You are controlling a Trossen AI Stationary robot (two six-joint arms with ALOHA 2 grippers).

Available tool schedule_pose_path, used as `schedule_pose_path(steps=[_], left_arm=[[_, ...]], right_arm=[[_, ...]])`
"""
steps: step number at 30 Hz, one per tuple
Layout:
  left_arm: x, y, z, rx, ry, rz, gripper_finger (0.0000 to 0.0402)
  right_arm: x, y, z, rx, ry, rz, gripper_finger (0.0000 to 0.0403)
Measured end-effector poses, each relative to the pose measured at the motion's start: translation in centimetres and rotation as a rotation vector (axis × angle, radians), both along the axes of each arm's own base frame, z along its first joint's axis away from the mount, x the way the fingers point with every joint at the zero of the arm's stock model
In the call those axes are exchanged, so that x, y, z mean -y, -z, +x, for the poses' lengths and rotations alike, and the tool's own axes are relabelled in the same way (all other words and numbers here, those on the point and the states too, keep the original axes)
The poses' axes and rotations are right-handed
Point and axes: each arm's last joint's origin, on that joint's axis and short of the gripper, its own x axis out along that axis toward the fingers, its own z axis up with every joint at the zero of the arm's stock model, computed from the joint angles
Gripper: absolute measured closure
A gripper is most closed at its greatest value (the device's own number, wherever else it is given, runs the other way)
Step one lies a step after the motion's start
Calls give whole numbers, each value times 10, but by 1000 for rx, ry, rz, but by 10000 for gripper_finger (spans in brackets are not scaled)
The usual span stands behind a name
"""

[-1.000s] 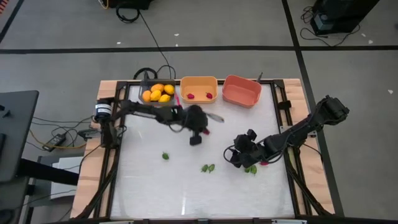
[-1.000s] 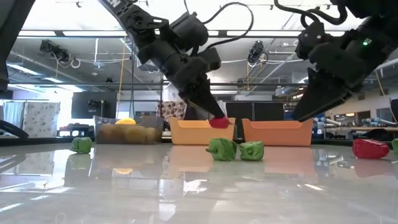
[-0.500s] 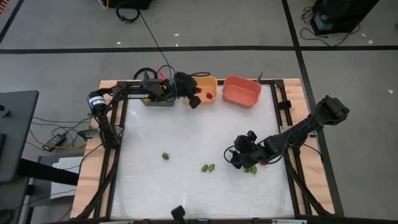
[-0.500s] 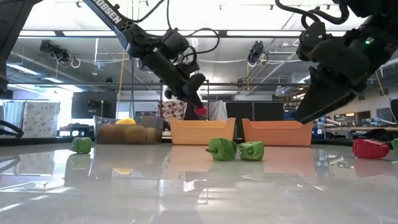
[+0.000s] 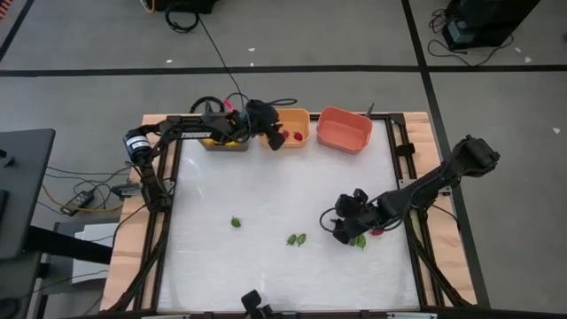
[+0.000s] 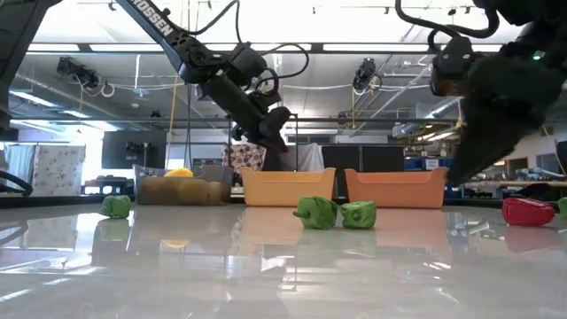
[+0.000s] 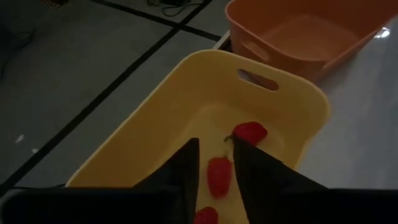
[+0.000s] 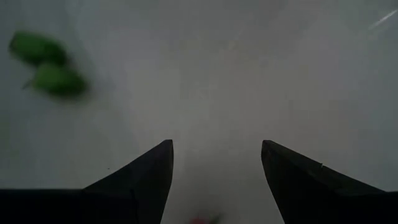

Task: Sort produce into baskets
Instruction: Put the red chili pepper into the yellow bin

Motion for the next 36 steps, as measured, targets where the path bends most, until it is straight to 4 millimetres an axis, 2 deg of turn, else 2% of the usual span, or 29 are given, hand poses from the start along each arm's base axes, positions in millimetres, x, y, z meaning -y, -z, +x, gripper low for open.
schedule_pose_path(steps=[3,7,11,15,22,27,36], left_arm=[[2,0,1,12,44,-29,281],[13,-3,10,92,93,-86,283],[30,-8,21,152,177,-78,292],[55,-10,33,163,284,-72,298],[103,-9,48,159,471,-114,300],[133,-9,54,152,555,-113,300],[159,-7,57,125,617,-127,300]], right_arm=[[2,-5,-7,-49,-27,52,149],[8,-17,-21,-119,-24,30,161],[15,-36,-35,-177,24,10,181],[14,-43,-45,-212,7,83,203],[1,-40,-58,-359,-50,215,216],[-13,-33,-69,-484,-56,241,216],[-33,-21,-78,-578,-49,212,215]])
